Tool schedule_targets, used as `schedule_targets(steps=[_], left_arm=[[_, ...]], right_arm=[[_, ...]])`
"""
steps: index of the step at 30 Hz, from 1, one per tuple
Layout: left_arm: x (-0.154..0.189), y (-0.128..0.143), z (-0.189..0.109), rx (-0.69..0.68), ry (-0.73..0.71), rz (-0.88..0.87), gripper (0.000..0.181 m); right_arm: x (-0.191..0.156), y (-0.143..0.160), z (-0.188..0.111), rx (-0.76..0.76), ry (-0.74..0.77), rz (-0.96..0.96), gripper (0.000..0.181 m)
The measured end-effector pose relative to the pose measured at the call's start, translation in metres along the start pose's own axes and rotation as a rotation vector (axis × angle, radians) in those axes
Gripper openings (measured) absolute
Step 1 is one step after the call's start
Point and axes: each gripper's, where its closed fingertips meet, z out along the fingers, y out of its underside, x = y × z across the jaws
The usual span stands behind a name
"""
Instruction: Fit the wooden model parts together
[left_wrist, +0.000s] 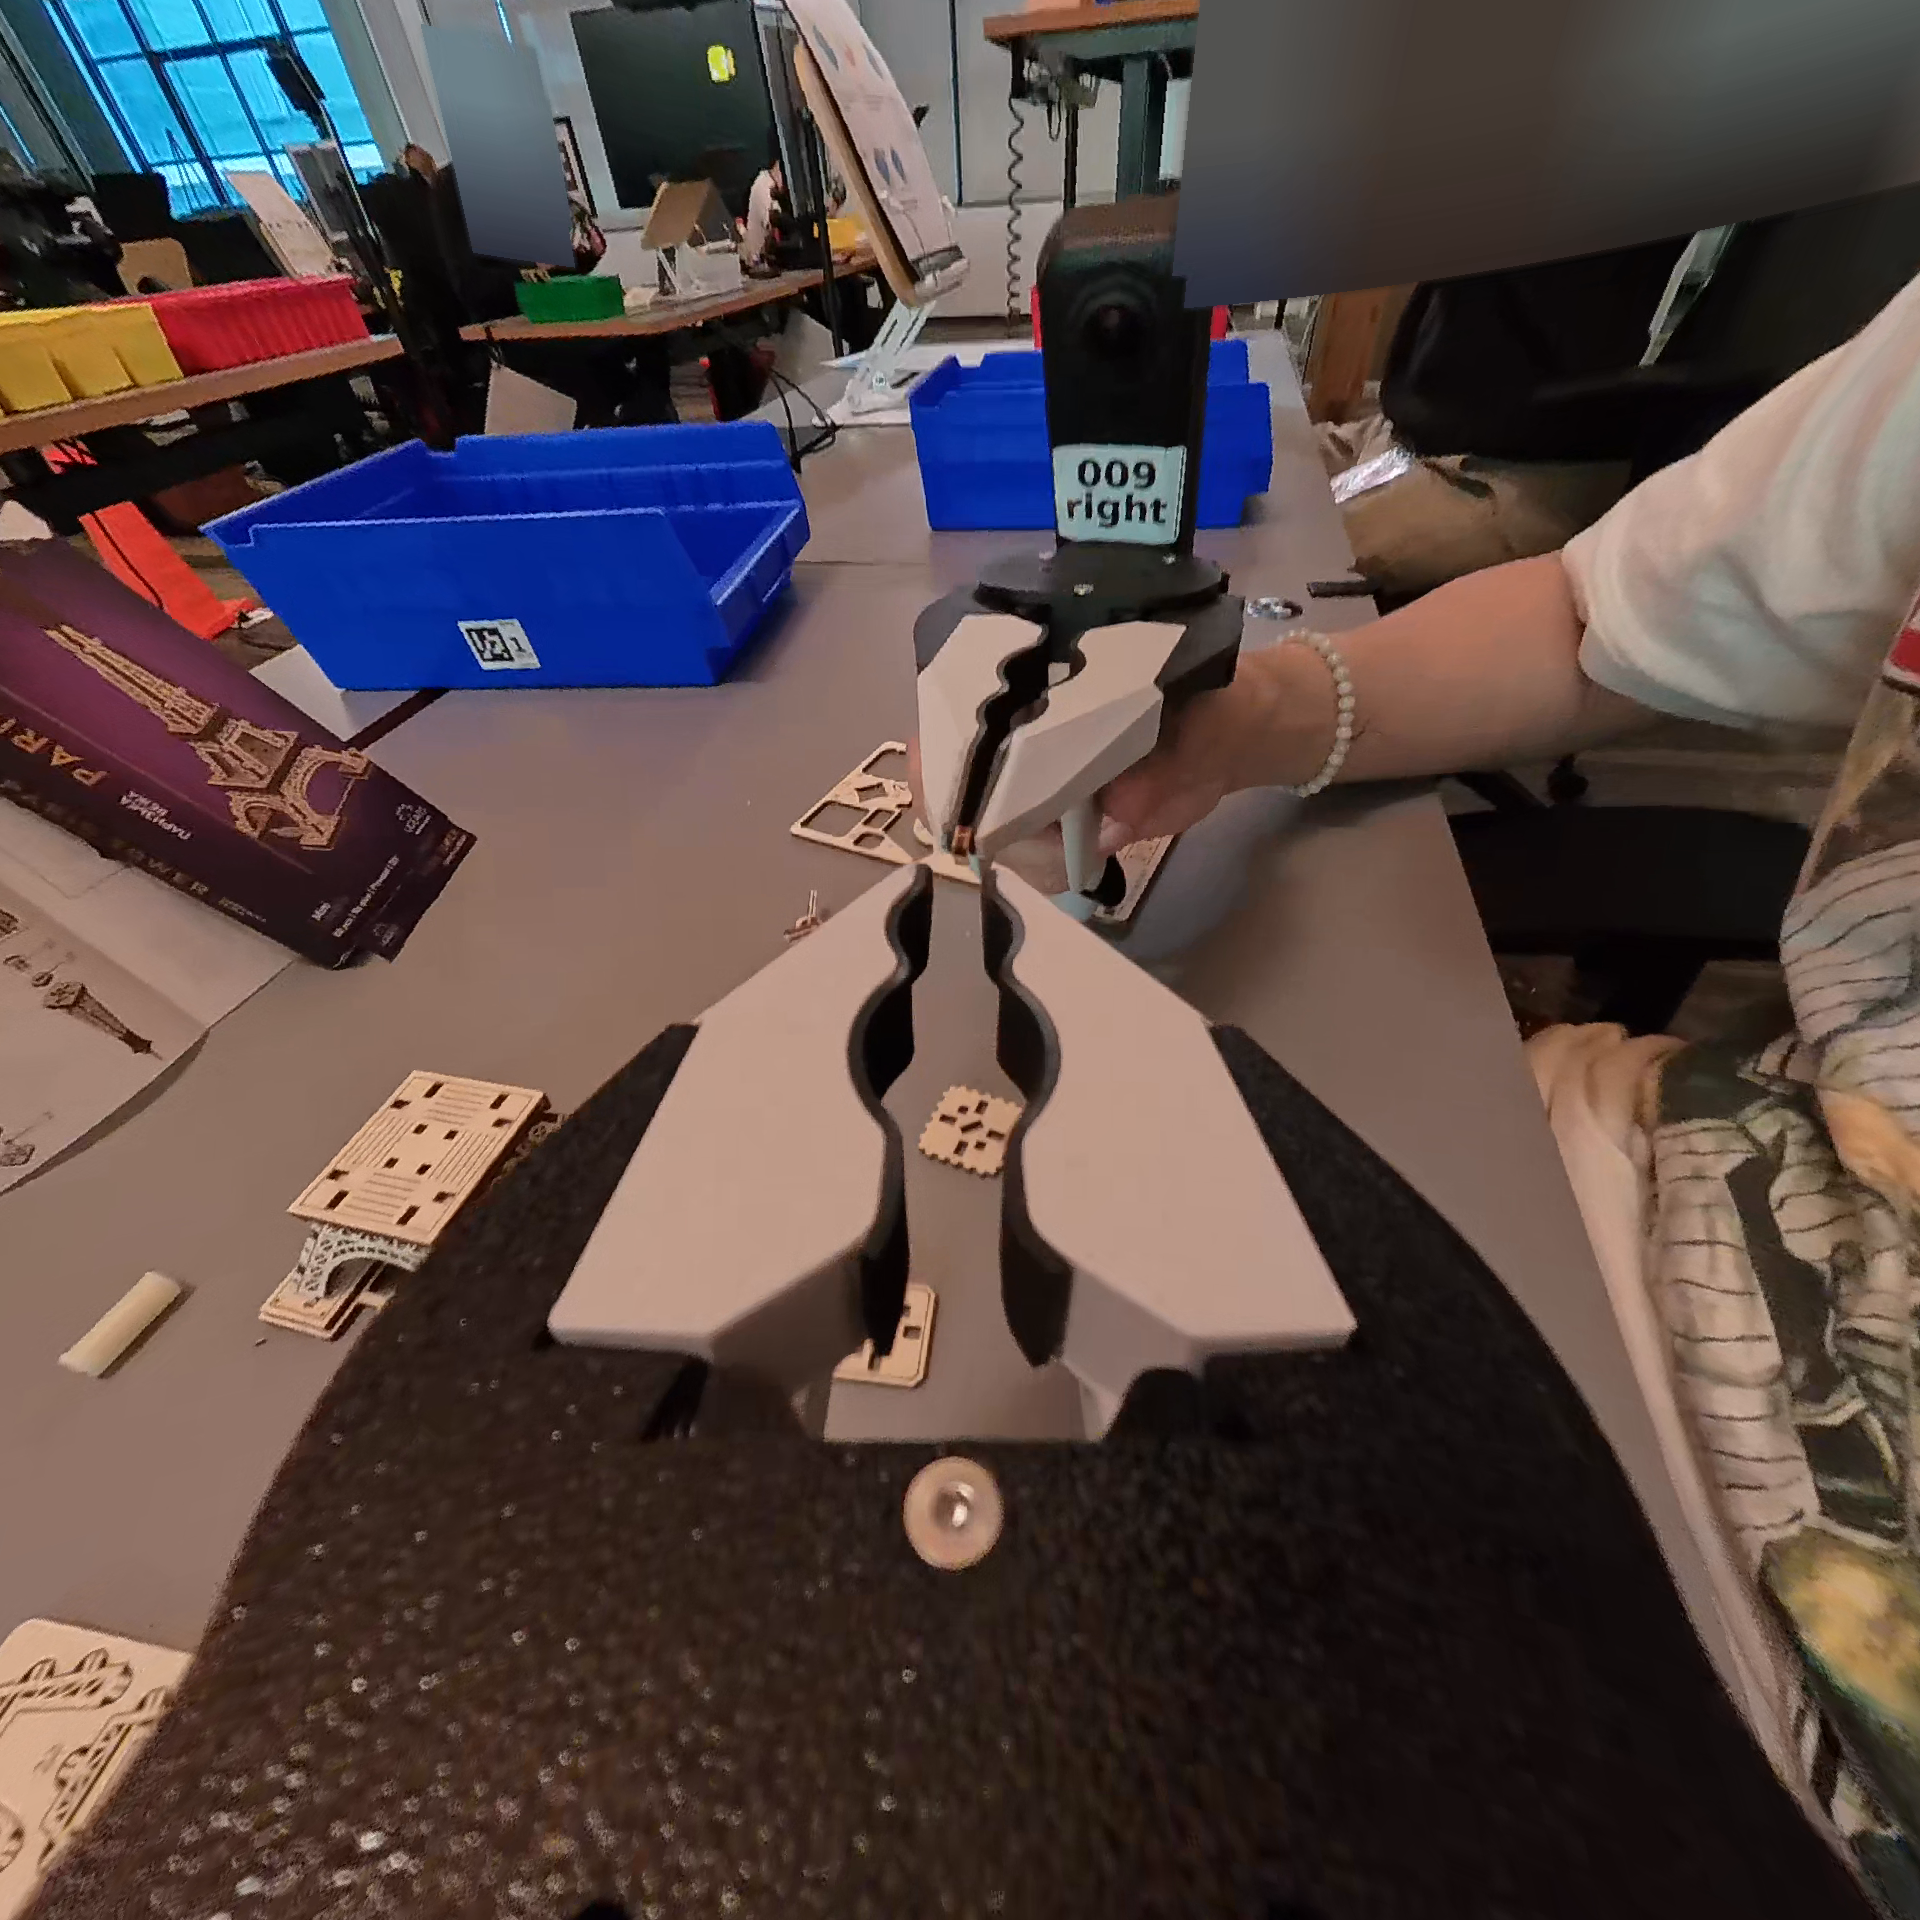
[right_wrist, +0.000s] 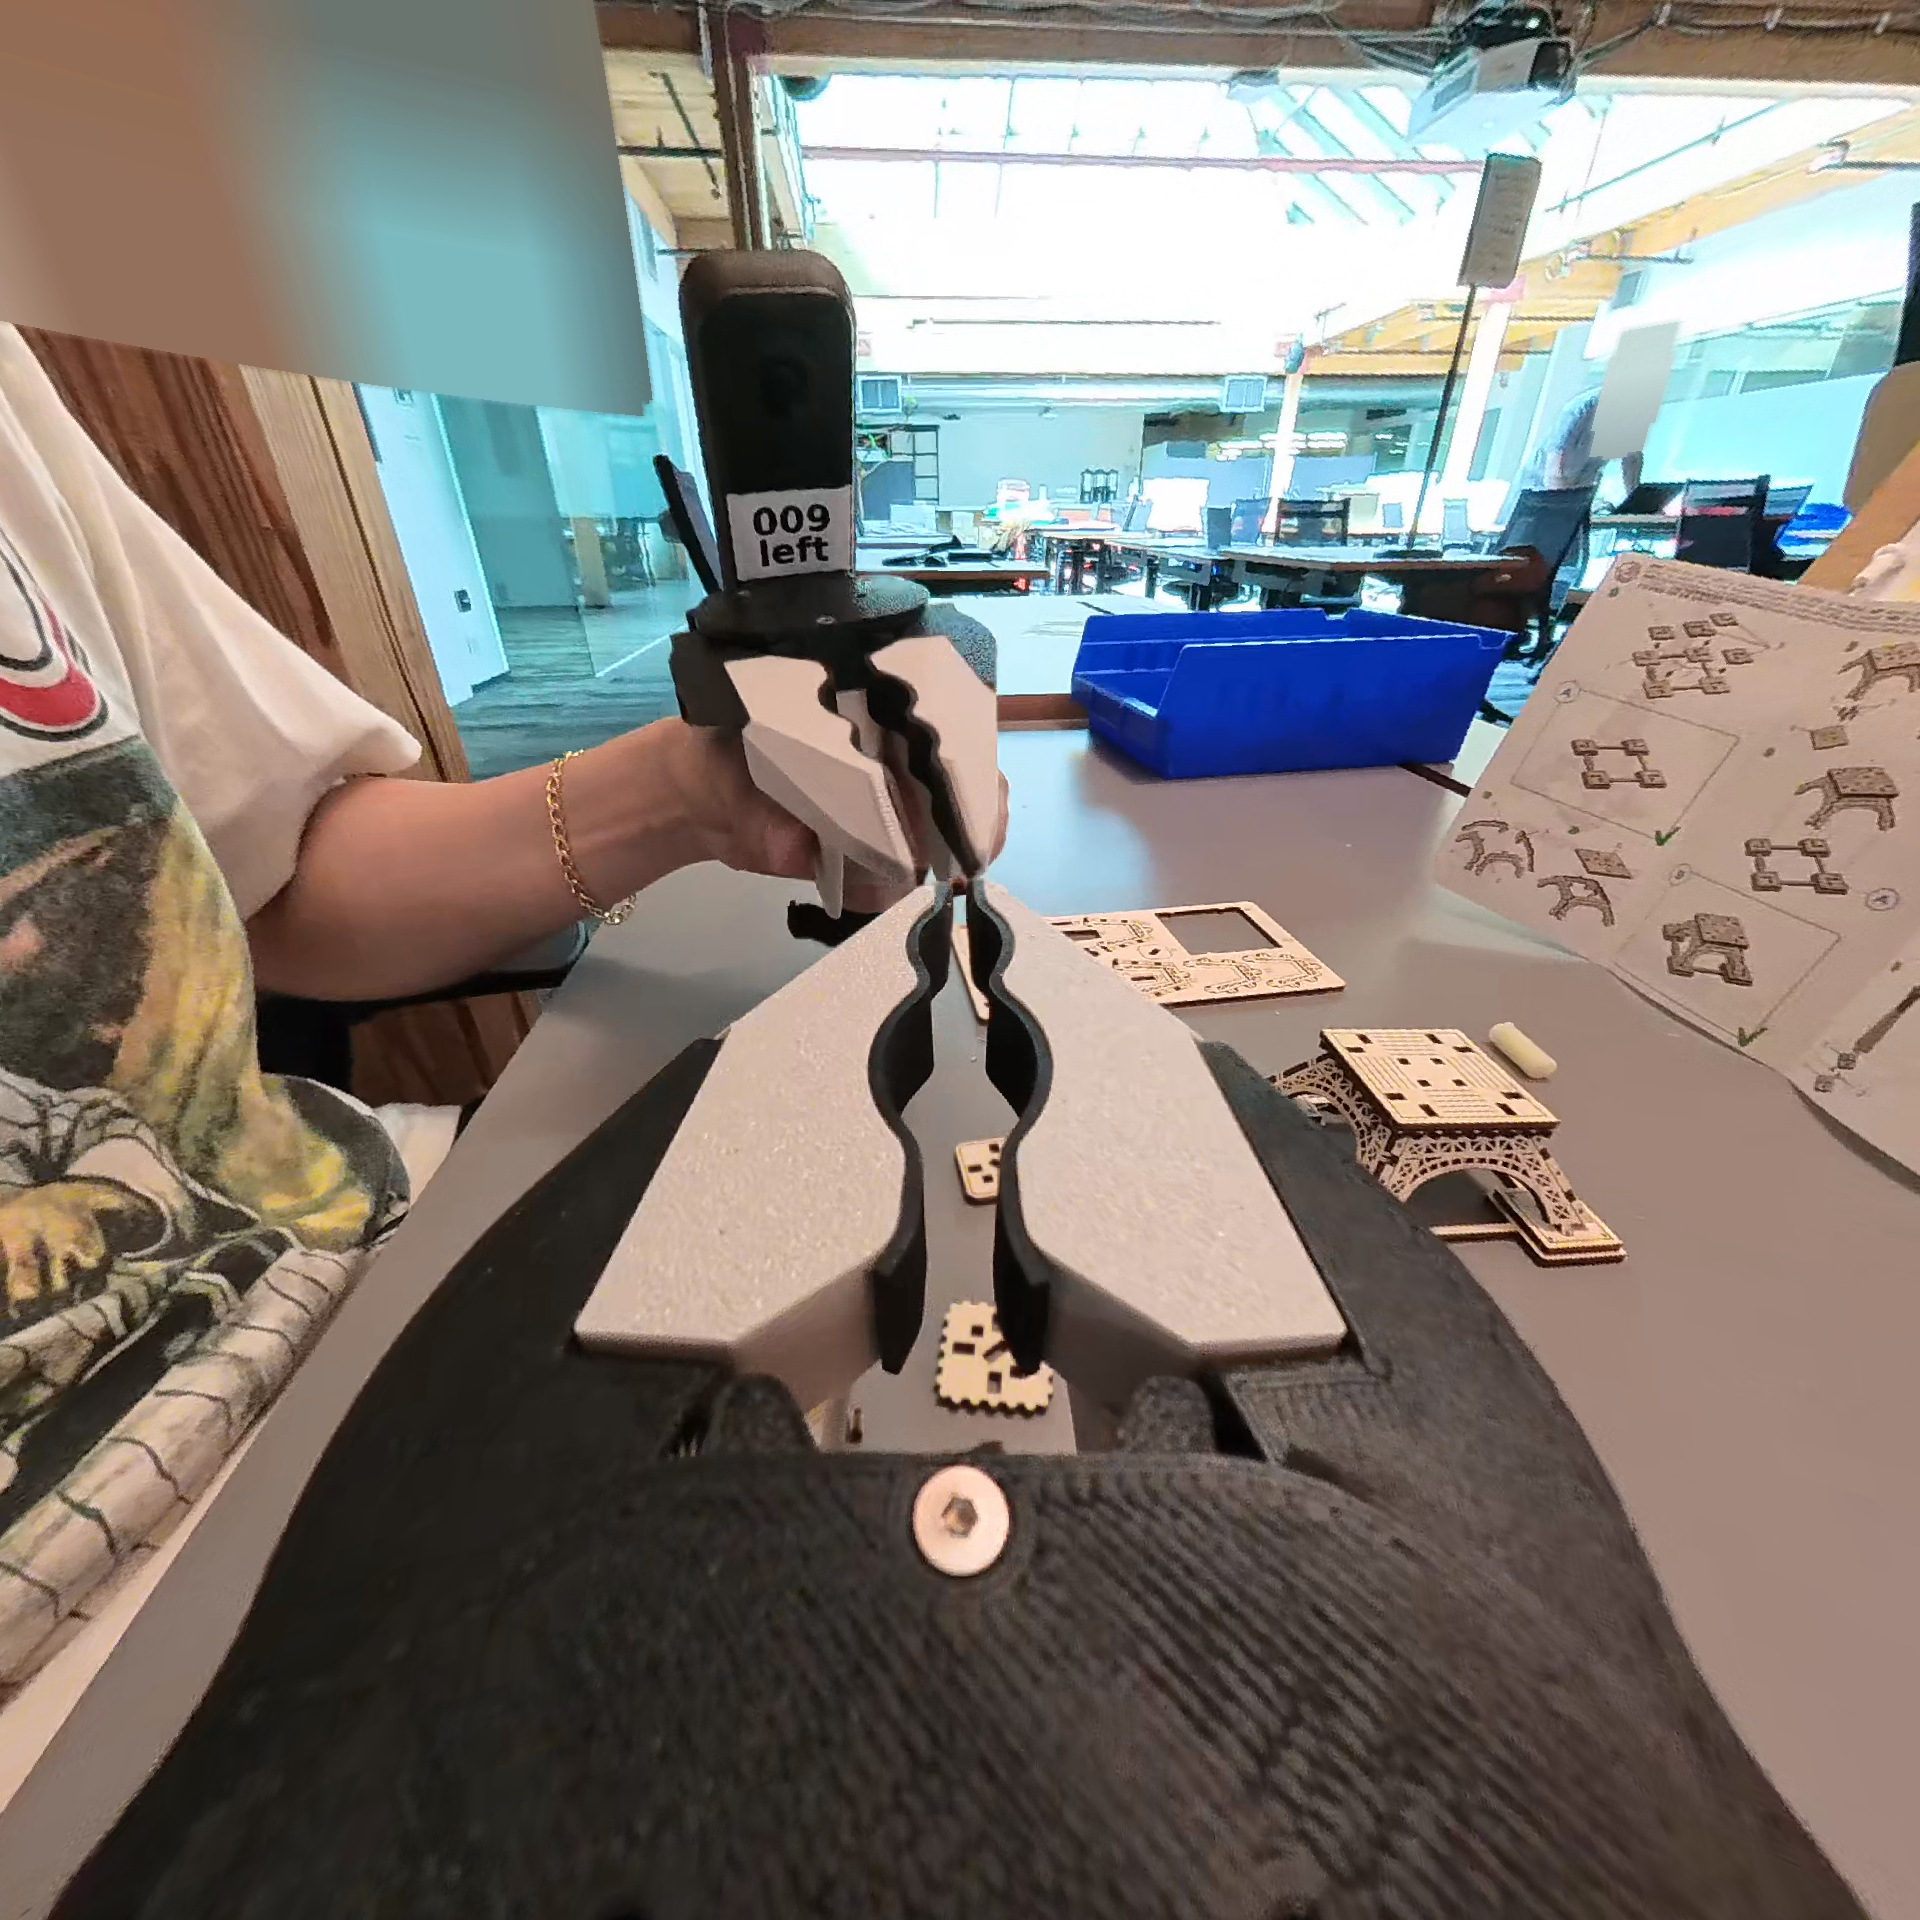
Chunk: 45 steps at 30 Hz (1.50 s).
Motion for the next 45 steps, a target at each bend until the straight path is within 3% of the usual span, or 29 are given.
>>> schedule_targets(steps=[45], left_arm=[[0.008, -0.010, 0.002, 0.088, 0.038, 0.004, 0.002]], right_arm=[[-0.010, -0.009, 0.000, 0.088, -0.078, 0.108, 0.000]])
